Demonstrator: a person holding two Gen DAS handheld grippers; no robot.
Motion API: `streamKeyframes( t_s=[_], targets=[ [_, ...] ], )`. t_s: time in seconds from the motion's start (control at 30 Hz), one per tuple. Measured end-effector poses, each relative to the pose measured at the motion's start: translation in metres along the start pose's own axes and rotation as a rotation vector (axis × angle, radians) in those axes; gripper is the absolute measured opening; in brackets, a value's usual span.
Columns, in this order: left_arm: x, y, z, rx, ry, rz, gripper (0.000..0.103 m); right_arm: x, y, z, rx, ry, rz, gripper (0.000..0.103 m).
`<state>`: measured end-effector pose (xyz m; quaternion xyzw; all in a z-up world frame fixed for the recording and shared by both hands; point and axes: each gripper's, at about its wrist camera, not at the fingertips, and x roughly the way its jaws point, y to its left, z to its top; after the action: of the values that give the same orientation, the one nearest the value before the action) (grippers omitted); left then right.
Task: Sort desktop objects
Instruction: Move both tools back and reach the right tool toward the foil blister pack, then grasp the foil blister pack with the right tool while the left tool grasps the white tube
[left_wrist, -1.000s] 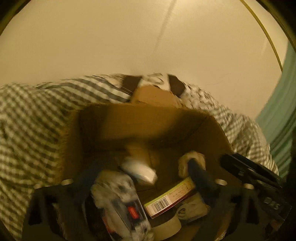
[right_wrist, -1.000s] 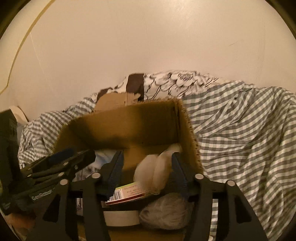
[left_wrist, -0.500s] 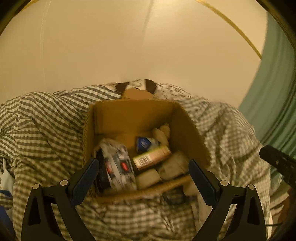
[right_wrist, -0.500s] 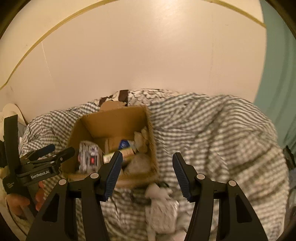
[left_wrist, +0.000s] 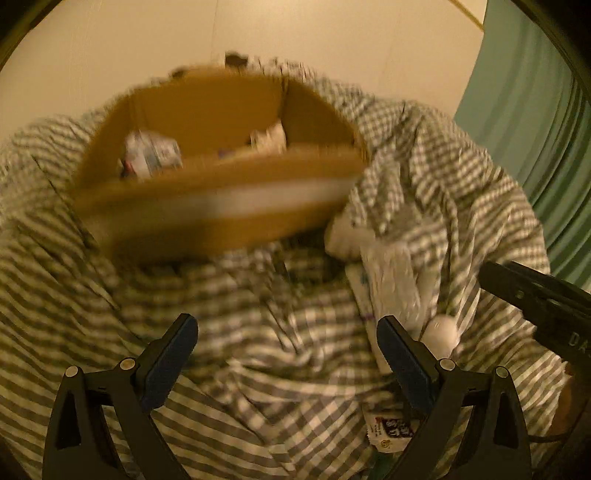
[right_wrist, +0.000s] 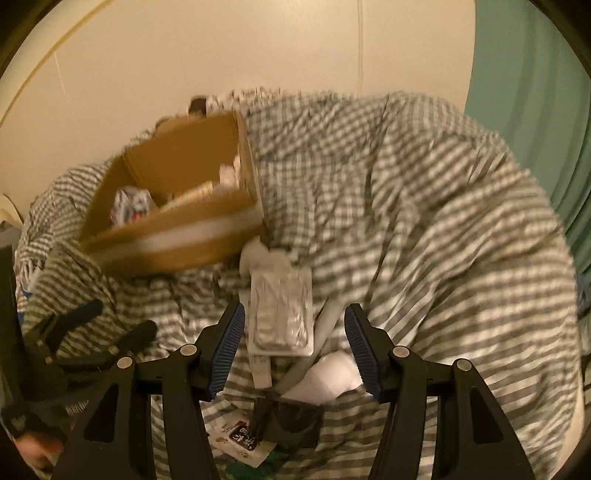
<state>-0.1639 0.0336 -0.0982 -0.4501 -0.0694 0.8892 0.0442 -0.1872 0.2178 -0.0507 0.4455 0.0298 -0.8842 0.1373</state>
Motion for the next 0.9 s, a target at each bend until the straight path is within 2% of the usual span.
streamKeyframes(
  t_s=[0.13, 0.2, 0.33, 0.47, 0.67, 0.9],
  targets=[
    [0.024, 0.005, -0.012, -0.002, 0.029, 0.027, 0.1, 0.036, 0.002, -0.005, -0.002, 0.039, 0.013, 0.057],
    [0.031, 0.011, -0.014, -0.019, 0.023, 0.037, 0.1, 0.053, 0.005, -0.001, -0.003, 0.051, 0.019, 0.064],
    [0.043, 0.022, -0.015, -0.072, 0.021, 0.03, 0.1, 0.093, 0.008, 0.01, -0.015, 0.099, 0.02, 0.067],
    [0.051, 0.023, -0.017, -0.074, 0.034, 0.036, 0.1, 0.116, 0.006, 0.009, -0.016, 0.139, 0.007, 0.073],
    [0.06, 0.013, -0.019, -0.055, 0.054, 0.037, 0.1, 0.117, 0.012, 0.005, -0.045, 0.143, 0.012, 0.085],
    [0.057, -0.002, -0.024, 0.01, 0.066, 0.07, 0.1, 0.116, 0.02, -0.005, -0.087, 0.157, -0.007, 0.086]
  ],
)
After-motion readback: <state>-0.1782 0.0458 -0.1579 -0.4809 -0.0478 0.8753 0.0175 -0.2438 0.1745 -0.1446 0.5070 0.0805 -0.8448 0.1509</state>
